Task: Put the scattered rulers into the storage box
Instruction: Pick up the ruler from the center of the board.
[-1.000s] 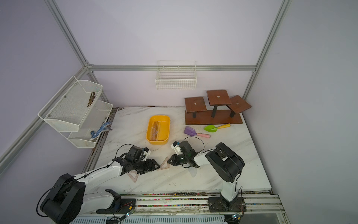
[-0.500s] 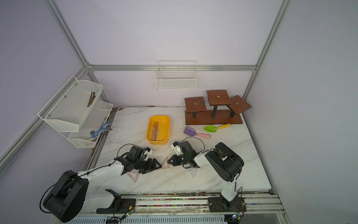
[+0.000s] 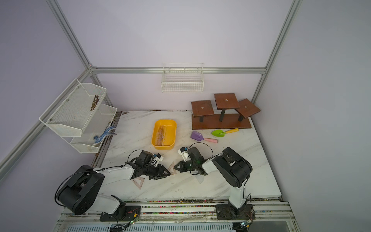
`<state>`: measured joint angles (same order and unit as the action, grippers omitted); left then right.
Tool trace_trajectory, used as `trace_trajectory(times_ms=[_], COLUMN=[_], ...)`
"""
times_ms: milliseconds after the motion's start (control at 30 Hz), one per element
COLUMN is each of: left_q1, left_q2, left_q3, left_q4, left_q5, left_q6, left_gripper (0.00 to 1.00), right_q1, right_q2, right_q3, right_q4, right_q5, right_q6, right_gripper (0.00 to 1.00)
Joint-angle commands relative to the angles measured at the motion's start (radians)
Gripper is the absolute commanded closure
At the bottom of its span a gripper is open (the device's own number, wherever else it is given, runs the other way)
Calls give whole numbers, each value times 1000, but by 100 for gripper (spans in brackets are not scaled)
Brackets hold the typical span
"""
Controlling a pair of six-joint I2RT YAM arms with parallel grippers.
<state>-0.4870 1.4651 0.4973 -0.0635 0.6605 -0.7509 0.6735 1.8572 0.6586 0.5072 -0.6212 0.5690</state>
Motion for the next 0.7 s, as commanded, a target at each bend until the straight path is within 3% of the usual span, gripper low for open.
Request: trace_trajectory(times_ms=[0, 200, 367, 500, 667], left_q1=[-8, -7, -7, 11, 60], left_q2=[52, -5, -155, -240, -251], left_q3=[-6, 27, 113, 141, 110], left_q4=[-39, -80, -112, -4, 300], left_q5=[-48, -51, -68, -102, -41], left_q6=[1, -6, -43, -108, -242], left_gripper=[70, 100, 100, 100, 100], right_q1=[-3, -29, -79, -122, -183], right_q2=[29, -124, -264, -309, -250], right_q3=[-34, -16, 16, 22, 30], right_q4=[-53, -139, -176, -74, 249], right_q5=[18, 12, -6, -30, -143], right_q6=[-2, -20, 18, 154, 444], right_gripper=[93, 88, 84, 68, 43])
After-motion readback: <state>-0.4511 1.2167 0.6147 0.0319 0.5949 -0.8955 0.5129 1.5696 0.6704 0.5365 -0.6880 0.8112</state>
